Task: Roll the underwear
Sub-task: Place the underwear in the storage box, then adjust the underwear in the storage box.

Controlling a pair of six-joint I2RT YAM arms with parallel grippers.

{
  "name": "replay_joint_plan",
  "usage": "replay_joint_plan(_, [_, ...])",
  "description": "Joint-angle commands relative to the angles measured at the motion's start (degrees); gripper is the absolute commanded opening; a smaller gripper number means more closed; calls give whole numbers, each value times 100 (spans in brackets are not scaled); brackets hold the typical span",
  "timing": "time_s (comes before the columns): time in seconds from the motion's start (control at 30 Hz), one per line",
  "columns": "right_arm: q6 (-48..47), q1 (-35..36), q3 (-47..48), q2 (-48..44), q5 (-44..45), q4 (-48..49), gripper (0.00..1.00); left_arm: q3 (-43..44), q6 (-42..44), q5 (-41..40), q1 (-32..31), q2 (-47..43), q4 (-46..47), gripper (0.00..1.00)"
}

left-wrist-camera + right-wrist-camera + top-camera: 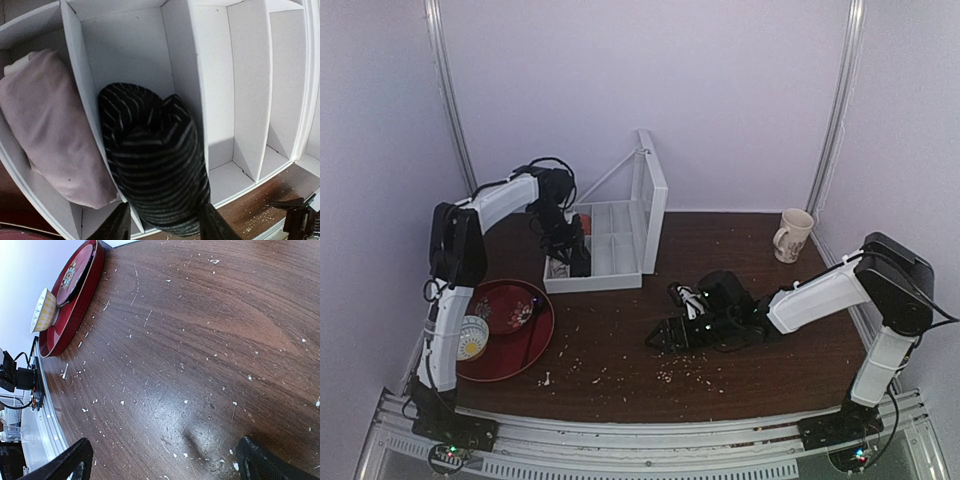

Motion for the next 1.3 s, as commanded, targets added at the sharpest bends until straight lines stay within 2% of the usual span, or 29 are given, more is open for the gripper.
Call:
replay_joint_plan(0.0, [32, -21, -153, 2, -56, -398, 100, 104, -32, 17, -41, -592, -233, 65])
replay_joint_plan(0.17, [67, -19, -186, 26, -70, -331, 100, 122, -122, 117, -78, -801, -228, 63])
replay_joint_plan(0.33, [75, -21, -178, 27, -71, -303, 100, -165, -252, 278, -121, -786, 22, 31])
replay_joint_plan(0.43, [79, -19, -204, 2, -72, -307, 100, -349, -343, 289, -163, -711, 228, 24])
replay_joint_plan(0.57, [80, -22, -248, -14, -80, -306, 100, -355, -416, 145, -174, -481, 321, 20])
replay_joint_plan(0.93, [85, -21, -285, -53, -50, -310, 100, -772, -376, -63, -175, 163, 529, 21])
replay_joint_plan(1.27, [60, -22, -203, 8, -54, -368, 100, -618, -341, 22, -171, -182, 503, 22])
